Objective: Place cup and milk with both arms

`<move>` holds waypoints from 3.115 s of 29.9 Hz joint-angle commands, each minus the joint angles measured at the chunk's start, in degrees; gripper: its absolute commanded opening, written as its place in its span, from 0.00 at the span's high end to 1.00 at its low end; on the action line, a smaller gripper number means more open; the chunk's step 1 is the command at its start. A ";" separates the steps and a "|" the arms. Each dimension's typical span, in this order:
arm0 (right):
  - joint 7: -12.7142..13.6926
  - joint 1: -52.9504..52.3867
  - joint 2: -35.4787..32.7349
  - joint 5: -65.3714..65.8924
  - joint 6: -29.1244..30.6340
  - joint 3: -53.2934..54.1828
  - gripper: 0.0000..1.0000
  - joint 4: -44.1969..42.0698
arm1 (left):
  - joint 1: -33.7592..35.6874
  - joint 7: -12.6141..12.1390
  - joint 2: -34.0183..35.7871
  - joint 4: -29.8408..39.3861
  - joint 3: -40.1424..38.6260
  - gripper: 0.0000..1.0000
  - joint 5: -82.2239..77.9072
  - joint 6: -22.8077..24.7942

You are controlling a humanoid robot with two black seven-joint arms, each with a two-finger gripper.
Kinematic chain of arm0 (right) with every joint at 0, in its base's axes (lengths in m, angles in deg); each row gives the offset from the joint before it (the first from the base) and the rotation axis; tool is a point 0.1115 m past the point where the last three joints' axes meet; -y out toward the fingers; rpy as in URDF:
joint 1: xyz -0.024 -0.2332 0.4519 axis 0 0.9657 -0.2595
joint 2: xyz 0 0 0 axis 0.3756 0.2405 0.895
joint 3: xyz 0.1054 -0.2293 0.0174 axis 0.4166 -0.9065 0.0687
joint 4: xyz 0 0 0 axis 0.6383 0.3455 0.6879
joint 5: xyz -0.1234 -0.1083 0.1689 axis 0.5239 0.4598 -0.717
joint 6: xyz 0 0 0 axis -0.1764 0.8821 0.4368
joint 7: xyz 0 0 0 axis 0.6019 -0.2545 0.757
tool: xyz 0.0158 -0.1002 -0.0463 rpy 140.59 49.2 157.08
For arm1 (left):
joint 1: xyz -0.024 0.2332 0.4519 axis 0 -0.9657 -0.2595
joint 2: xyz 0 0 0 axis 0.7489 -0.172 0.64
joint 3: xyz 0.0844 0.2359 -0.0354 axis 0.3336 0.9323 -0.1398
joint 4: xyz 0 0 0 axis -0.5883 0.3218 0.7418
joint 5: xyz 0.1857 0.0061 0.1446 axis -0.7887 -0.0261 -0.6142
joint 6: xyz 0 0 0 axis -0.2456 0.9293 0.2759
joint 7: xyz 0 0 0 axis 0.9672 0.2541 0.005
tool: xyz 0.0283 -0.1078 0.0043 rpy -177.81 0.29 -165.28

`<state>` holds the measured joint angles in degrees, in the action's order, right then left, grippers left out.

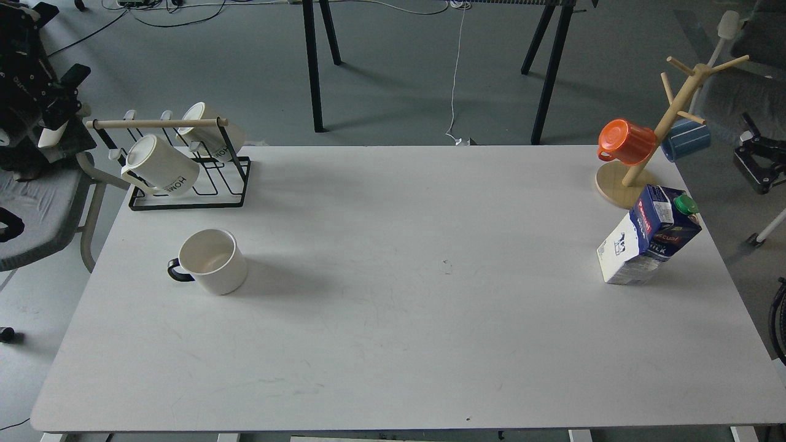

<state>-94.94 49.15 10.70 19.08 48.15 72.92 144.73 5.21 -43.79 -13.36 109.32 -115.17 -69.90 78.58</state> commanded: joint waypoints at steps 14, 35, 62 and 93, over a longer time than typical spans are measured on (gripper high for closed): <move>0.01 0.07 0.46 0.00 0.00 0.00 0.03 0.18 | -0.75 0.00 -0.10 -4.58 0.10 0.00 2.90 0.00; 0.19 -0.10 0.46 0.00 0.00 0.35 0.04 0.62 | 6.64 0.00 13.07 27.66 1.41 0.00 -65.70 0.00; 0.19 0.78 1.78 0.09 0.00 0.18 0.03 0.53 | 0.04 0.00 -0.72 13.61 11.26 0.02 -84.90 -0.14; 0.19 1.39 1.78 0.09 0.00 0.18 0.03 0.53 | -3.30 0.00 -7.66 5.61 11.35 0.40 -88.06 -4.62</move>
<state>-94.75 50.46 12.46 19.18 48.15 73.11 145.26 2.33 -43.79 -21.10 114.93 -103.82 -156.30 75.28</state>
